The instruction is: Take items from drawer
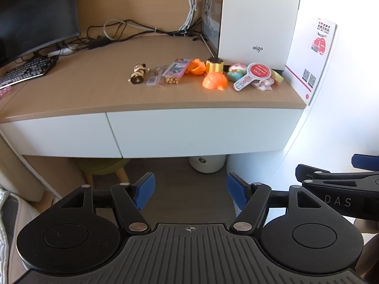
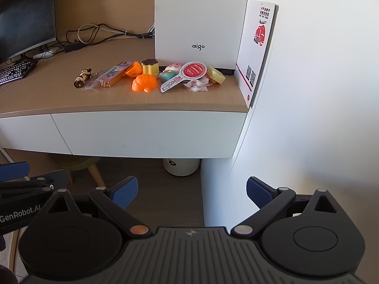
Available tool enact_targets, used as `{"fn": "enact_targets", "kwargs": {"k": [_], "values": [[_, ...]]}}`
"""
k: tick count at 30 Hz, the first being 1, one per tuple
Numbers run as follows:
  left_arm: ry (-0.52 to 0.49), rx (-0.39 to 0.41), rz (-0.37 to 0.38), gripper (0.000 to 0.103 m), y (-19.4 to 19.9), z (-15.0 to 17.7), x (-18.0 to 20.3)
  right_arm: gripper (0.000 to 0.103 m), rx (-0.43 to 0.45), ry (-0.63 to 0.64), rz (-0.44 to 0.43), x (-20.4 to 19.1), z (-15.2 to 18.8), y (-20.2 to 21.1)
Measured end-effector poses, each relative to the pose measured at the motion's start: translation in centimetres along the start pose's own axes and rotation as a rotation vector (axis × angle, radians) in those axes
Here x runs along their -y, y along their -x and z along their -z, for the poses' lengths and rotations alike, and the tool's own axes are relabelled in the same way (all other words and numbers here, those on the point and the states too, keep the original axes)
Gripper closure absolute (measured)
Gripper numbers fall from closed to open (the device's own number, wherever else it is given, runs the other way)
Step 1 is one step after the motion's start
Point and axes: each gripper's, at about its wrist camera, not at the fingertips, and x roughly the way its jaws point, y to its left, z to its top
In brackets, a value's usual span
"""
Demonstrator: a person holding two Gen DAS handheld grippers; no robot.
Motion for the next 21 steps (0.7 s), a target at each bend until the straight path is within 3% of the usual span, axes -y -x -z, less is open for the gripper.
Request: {"fn": "enact_targets", "kwargs": {"k": [21], "values": [[0.026,-0.001,-0.012,0.03,0.43,0.5,-0.67,0.004,-0.002,0.011,-0.012,-0.73,0.24,0.22]]}}
